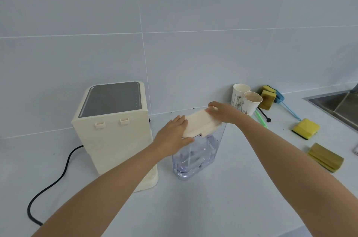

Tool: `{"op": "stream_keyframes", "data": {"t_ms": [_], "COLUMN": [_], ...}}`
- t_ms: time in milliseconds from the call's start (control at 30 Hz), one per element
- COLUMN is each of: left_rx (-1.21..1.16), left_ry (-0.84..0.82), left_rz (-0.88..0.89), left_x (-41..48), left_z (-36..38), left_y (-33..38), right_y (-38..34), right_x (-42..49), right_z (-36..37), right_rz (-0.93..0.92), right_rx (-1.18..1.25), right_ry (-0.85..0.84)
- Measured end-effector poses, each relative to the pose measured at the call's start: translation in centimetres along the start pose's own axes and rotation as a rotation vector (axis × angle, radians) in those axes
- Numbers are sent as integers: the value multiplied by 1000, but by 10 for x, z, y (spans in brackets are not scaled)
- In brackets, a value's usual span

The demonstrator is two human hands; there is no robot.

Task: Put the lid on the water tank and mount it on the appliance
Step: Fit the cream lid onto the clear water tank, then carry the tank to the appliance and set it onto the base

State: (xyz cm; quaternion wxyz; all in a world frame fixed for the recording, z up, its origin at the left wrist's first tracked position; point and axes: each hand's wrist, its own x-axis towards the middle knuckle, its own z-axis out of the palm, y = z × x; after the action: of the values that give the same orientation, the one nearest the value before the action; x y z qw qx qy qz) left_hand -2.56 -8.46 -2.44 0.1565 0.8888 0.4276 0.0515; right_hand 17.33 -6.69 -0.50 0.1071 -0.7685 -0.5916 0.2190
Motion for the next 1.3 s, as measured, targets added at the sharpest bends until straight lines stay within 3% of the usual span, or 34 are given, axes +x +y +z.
{"op": "stream_keyframes", "data": {"t_ms": [167, 467, 733, 1000, 1300], "left_rx": [-134, -383, -460, -669, -698], "left_ry": [27, 82, 96, -93, -127], "left_rz": [-54, -63, -59, -180, -278], "left_x": [2, 16, 17, 19, 30], "left_z": [-5, -8, -7, 19, 48], "left_y": [-19, -36, -39, -41, -43], "right_y": [19, 41, 39, 55, 71], "right_x": [-12, -36, -50, -58, -51], "right_z": [3, 18, 22, 33, 75], "right_rz": [2, 67, 60, 57, 149], "right_rx": [102, 509, 518, 667, 683], "right_ry": [6, 29, 35, 26, -54]}}
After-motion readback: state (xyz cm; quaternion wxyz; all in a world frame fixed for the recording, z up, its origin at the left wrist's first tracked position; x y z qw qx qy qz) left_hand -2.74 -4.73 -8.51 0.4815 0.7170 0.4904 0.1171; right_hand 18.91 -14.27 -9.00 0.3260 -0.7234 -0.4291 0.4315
